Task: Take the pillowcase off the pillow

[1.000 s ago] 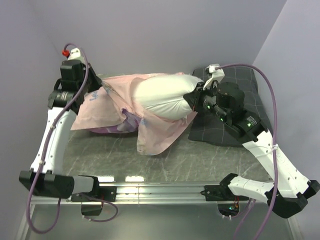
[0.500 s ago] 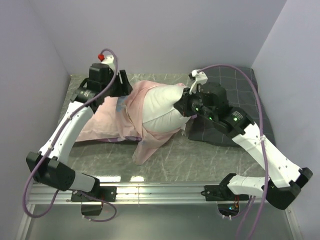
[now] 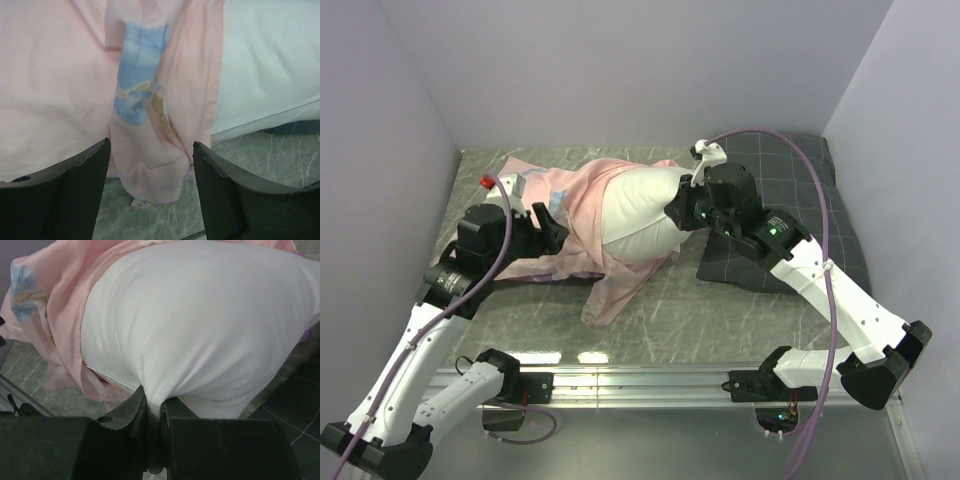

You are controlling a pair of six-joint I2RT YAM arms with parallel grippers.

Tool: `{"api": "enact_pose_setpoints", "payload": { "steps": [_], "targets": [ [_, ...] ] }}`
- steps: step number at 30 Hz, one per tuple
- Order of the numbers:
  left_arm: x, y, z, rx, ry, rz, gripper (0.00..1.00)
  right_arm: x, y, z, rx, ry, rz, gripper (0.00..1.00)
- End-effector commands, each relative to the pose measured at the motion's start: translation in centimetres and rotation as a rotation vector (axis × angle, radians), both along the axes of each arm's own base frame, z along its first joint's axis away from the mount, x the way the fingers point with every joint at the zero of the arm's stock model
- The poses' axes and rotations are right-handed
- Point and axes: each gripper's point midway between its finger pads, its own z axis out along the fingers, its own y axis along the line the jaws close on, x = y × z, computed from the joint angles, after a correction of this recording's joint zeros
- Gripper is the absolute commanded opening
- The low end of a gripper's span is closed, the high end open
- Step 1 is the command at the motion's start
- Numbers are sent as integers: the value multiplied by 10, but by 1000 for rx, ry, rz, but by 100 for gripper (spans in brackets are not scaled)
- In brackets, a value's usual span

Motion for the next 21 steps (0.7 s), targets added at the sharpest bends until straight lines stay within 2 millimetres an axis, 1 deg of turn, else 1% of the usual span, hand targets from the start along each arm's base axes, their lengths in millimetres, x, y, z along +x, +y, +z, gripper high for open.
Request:
{"api": "enact_pose_setpoints", "payload": {
  "steps": [1, 2, 3, 5, 6, 7, 9, 11, 13, 14, 15, 16, 17, 18, 19, 20, 21],
  "targets": [
    [-13, -7, -36, -26, 99, -19, 72, 11, 3, 44, 103, -135, -29, 0],
    [-15, -8, -41, -41, 113, -18, 71, 11, 3, 45, 106, -137, -30, 0],
    [-19, -13, -50, -53, 129, -40, 71, 11, 1, 46, 103, -139, -36, 0],
    [-23, -18, -58, -81, 148, -47, 71, 11, 0, 45, 100, -140, -39, 0],
    [-24, -22, -59, -100, 141, -60, 71, 11, -1, 46, 99, -142, -45, 0],
    [-27, -24, -69, -103, 160, -66, 71, 11, -1, 46, 99, -142, -45, 0],
    [-30, -29, -71, -125, 161, -66, 72, 11, -3, 48, 96, -146, -49, 0],
    [-28, -35, -71, -153, 161, -68, 72, 12, -4, 49, 91, -150, -54, 0],
    [-24, -36, -81, -148, 169, -45, 72, 11, -4, 51, 90, -154, -53, 0],
    [-23, -38, -86, -154, 177, -37, 70, 11, -5, 53, 92, -160, -54, 0],
    [-22, -39, -89, -151, 182, -34, 64, 10, -5, 56, 98, -165, -51, 0],
    [-20, -39, -89, -152, 172, -24, 56, 9, -6, 57, 99, -168, -49, 0],
    [-21, -40, -85, -158, 167, -27, 30, 7, -6, 60, 99, -177, -42, 0],
    [-18, -34, -70, -154, 129, -2, 18, 6, -8, 61, 100, -180, -43, 0],
    [-17, -29, -61, -145, 111, 19, 9, 5, -10, 62, 99, -186, -45, 0],
    [-19, -18, -57, -101, 107, 56, 0, 2, -10, 67, 103, -199, -31, 0],
    [-20, -11, -44, -91, 78, 75, 0, -1, -10, 69, 109, -206, -20, 0]
  ]
}}
